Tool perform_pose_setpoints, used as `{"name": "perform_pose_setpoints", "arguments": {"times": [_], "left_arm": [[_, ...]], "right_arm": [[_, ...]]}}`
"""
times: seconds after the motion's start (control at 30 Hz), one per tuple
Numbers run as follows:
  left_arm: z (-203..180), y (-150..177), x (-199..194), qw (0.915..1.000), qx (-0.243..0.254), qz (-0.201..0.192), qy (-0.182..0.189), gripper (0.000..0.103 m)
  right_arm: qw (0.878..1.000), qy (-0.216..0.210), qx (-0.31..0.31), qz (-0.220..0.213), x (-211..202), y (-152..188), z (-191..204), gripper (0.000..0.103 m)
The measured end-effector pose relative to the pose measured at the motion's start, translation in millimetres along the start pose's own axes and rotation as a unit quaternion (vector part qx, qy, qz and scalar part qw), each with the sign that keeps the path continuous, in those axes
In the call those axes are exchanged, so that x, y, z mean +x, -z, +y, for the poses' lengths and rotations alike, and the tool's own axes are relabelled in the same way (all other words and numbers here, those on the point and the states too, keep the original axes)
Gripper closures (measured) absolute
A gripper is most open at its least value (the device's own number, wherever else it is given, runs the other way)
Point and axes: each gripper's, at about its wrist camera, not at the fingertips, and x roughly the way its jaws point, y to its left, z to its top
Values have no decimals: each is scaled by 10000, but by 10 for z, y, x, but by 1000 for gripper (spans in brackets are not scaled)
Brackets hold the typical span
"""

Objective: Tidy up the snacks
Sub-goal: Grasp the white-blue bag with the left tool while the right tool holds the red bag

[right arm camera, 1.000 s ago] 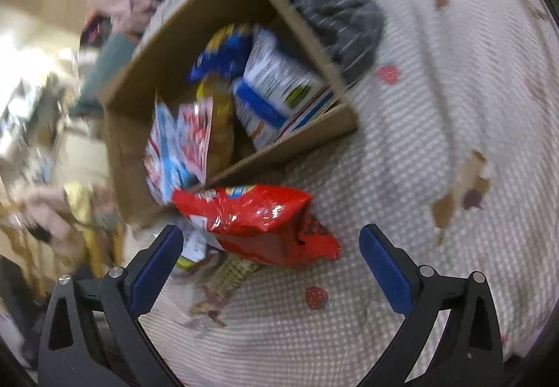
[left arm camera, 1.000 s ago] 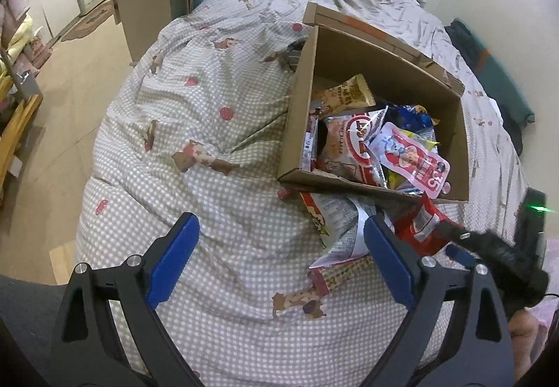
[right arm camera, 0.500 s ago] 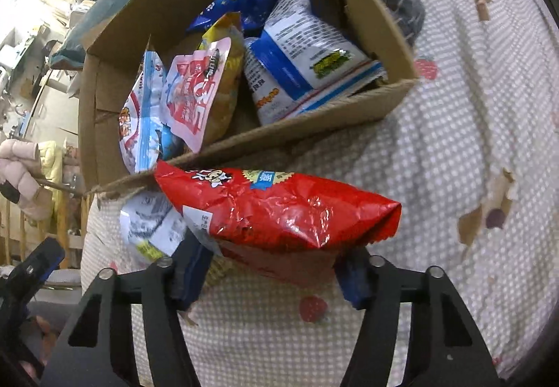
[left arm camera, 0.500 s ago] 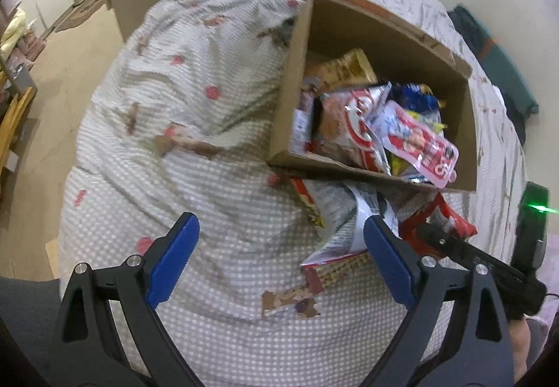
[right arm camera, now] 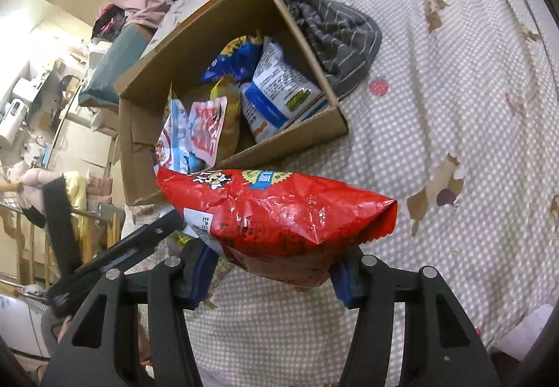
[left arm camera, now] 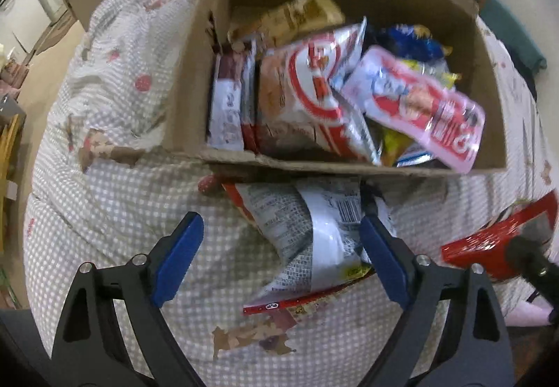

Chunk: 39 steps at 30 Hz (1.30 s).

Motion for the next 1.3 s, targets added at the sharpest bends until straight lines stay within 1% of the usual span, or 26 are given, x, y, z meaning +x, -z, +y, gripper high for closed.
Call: {"name": "perform_pose_setpoints", "arguments": {"times": [0.03, 0.07, 0.13, 0.2, 0.23, 0.27, 0.33, 0.5, 0.67, 0.8, 0.87, 0.97, 1.07, 1.1, 1.2, 1.3], "left_arm": [[-21, 21, 46, 9999, 50, 118, 9, 14], [-54, 56, 105, 9994, 105, 293, 119, 14], [-94, 97, 150, 9987, 164, 425, 229, 14], [-120, 118, 143, 9989, 272, 330, 173, 31], [-130, 116, 149, 9984, 336, 352, 289, 48], [-136, 126, 158, 9979, 341, 429, 348, 54], [-138, 145, 118, 9981, 320, 380, 362, 58], [-101, 256, -106, 9983, 256, 304, 422, 61], [-9, 368, -311, 9991, 273, 232, 247, 61], [80, 504, -467, 9996, 268, 6, 95, 61], [105, 575, -574, 9992, 360, -189, -29, 61], [156, 613, -719, 9984, 319, -460, -62, 61], [133, 588, -952, 9950, 418, -896, -168, 61], [126, 559, -1033, 9935, 429, -1038, -187, 61], [147, 407, -1195, 9906, 378, -1304, -153, 61], [90, 201, -1337, 9863, 443, -1580, -151, 61]], "right_arm": [[10000, -13, 13, 12, -7, 0, -17, 46], [10000, -30, 31, 26, -11, 4, -38, 46], [10000, -22, 40, 51, 32, -28, 5, 46], [10000, -24, 45, 62, 67, -17, 20, 46], [10000, -31, 40, 63, 89, -25, 25, 46], [10000, -35, 32, 61, 77, -23, 18, 46], [10000, -37, 25, 52, 76, -28, 21, 46], [9999, -119, -10, 56, 59, -28, 56, 46], [9996, -214, -156, 107, 50, -3, 145, 46], [9990, -317, -272, 152, 46, 27, 220, 46], [9987, -391, -306, 149, 34, 40, 249, 46], [9980, -484, -382, 149, 10, 47, 308, 46], [9971, -620, -442, 2, -66, 31, 356, 46], [9965, -687, -471, -108, -115, 16, 373, 46], [9934, -892, -558, -454, -269, -47, 418, 46], [9895, -972, -630, -862, -435, -156, 445, 46]]}}
